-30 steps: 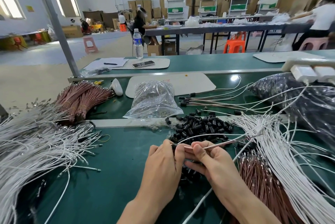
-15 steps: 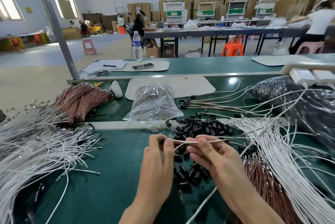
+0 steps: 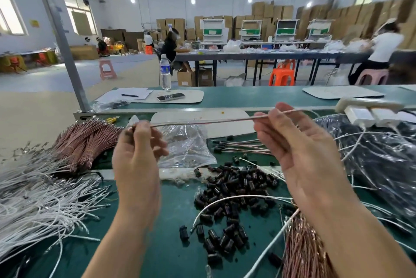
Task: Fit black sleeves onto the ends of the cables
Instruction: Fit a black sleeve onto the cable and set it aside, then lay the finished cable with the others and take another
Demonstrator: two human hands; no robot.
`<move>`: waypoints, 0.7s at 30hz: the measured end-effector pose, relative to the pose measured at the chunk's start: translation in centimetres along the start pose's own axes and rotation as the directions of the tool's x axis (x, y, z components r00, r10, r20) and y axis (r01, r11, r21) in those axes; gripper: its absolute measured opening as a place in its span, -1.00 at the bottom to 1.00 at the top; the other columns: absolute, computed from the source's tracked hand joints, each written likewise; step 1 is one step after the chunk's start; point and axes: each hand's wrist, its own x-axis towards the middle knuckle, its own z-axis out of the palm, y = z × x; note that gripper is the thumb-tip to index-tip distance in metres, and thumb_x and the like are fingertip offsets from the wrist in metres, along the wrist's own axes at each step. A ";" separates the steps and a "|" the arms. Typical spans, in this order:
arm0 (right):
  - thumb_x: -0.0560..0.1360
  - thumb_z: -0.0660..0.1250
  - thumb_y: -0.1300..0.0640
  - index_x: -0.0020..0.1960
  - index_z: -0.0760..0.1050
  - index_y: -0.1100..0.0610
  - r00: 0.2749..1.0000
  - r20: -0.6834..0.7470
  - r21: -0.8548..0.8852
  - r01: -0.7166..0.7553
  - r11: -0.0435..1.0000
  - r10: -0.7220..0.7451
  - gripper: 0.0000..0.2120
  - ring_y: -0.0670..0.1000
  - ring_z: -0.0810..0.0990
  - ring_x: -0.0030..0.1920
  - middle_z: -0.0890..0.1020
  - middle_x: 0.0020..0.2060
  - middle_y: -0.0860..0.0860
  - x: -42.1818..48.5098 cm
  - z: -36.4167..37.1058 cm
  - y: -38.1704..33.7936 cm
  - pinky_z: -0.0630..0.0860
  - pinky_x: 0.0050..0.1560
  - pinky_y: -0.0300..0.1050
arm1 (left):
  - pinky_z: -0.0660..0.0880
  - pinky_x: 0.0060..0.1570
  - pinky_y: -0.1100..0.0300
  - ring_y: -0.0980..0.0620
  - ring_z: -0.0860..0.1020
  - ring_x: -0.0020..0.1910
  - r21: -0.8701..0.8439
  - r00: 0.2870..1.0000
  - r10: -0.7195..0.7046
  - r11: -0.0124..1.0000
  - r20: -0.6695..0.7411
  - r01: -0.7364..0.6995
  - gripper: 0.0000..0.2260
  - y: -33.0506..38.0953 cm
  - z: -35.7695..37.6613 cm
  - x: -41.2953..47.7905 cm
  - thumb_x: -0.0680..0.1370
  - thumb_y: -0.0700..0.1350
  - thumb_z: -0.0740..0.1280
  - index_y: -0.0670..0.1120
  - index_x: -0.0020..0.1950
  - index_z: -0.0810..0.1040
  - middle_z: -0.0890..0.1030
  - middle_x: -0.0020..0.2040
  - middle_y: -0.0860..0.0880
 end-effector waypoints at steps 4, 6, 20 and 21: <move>0.41 0.41 0.24 0.12 0.57 0.31 0.978 0.066 0.169 -0.208 0.963 0.200 -0.70 0.02 0.75 -0.16 0.74 -0.12 0.18 2.4 1.9 0.5 0.65 -0.22 -0.27 | 0.49 -0.34 0.29 0.18 0.53 -0.36 0.048 0.949 0.246 0.969 -0.199 -0.241 -0.86 3.2 1.4 1.8 0.64 -0.01 0.25 0.01 -0.10 0.48 0.58 -0.34 0.12; 0.39 0.41 0.24 0.07 0.58 0.29 0.976 0.103 0.128 -0.203 0.971 0.191 -0.73 0.02 0.74 -0.16 0.74 -0.13 0.18 3.5 2.7 1.0 0.66 -0.19 -0.26 | 0.46 -0.34 0.31 0.21 0.51 -0.38 0.057 0.925 0.281 0.960 -0.257 -0.275 -0.81 3.9 1.2 2.7 0.65 0.03 0.24 -0.07 -0.04 0.45 0.55 -0.34 0.12; 0.65 0.27 0.27 0.47 0.30 0.34 0.854 -0.316 -0.256 -0.496 0.830 0.413 -0.57 0.29 0.55 0.27 0.37 0.35 0.45 10.3 -9.8 1.3 0.51 0.34 0.10 | 0.66 -0.04 0.08 -0.14 0.66 0.01 0.352 0.750 -0.647 0.739 0.136 0.574 -0.71 -8.1 7.3 5.1 0.69 0.05 0.22 -0.19 0.10 0.40 0.60 0.12 -0.25; 0.65 0.26 0.29 0.43 0.34 0.37 0.860 -0.331 -0.236 -0.474 0.848 0.389 -0.62 0.24 0.60 0.19 0.48 0.28 0.40 9.8 -10.8 1.6 0.58 0.25 0.04 | 0.66 -0.13 0.13 -0.08 0.66 -0.06 0.465 0.766 -0.618 0.738 0.177 0.488 -0.70 -8.6 6.6 4.6 0.69 0.04 0.22 -0.22 0.09 0.43 0.62 0.08 -0.21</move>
